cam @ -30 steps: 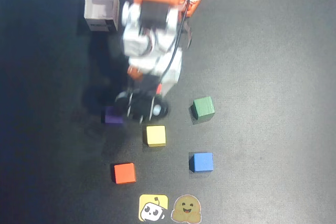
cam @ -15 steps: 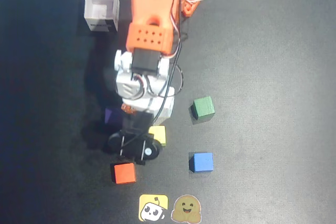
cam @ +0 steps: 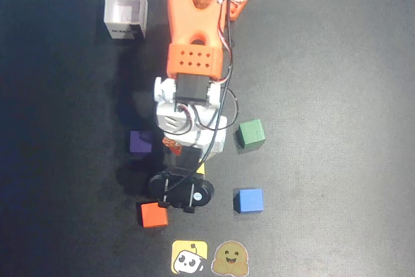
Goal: Put the yellow cube on top of the purple cube.
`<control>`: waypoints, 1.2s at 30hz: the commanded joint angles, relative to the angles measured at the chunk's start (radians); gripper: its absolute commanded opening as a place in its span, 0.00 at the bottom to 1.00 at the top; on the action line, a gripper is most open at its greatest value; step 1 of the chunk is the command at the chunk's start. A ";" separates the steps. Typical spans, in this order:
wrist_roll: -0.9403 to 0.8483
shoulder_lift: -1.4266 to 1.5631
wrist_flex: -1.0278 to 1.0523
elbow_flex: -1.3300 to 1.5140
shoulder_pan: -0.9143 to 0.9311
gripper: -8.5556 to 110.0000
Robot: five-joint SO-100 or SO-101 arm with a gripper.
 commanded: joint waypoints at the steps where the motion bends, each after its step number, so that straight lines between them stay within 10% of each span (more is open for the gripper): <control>1: 0.012 0.006 -0.015 -0.054 -0.006 0.23; 36: -0.098 -0.071 -0.121 0.011 -0.048 0.27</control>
